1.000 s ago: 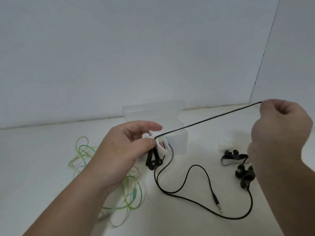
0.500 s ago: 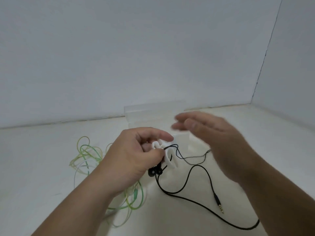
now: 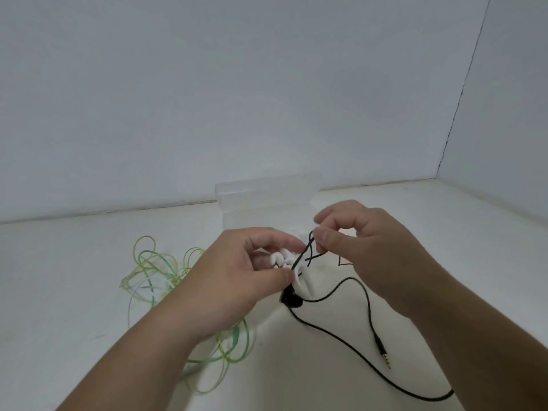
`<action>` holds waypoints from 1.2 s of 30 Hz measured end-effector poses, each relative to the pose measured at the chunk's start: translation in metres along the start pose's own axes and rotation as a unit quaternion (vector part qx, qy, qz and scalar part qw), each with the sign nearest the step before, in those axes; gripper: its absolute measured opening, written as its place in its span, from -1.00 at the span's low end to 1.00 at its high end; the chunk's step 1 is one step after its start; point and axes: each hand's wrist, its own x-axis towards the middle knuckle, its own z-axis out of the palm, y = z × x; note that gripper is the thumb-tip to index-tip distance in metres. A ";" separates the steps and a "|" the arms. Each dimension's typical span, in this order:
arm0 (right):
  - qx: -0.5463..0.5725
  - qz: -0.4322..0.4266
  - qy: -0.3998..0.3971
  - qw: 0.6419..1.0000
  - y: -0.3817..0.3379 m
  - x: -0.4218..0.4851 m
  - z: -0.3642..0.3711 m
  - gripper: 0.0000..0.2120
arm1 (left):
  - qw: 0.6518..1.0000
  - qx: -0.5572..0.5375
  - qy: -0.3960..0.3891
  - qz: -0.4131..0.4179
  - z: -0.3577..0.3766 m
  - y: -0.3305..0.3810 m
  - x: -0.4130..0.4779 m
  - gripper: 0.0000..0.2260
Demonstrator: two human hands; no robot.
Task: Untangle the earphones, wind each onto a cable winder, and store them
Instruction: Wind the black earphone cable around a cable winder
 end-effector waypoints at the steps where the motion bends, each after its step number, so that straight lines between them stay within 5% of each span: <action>1: -0.022 -0.018 0.020 0.999 -0.002 -0.001 0.002 -0.73 | 1.000 0.001 -0.006 -0.001 0.000 0.000 0.000 -0.71; 14: 0.157 0.033 0.056 0.985 -0.008 -0.003 0.008 -0.73 | 0.999 -0.040 -0.002 -0.003 0.006 0.002 -0.002 -0.65; 30: 0.070 0.001 0.069 0.995 -0.009 -0.004 0.009 -0.74 | 0.997 -0.067 -0.041 0.000 0.008 0.005 -0.003 -0.63; 36: 0.171 0.030 0.044 0.984 -0.005 -0.002 0.008 -0.73 | 0.991 -0.127 -0.040 0.022 0.007 0.005 -0.001 -0.56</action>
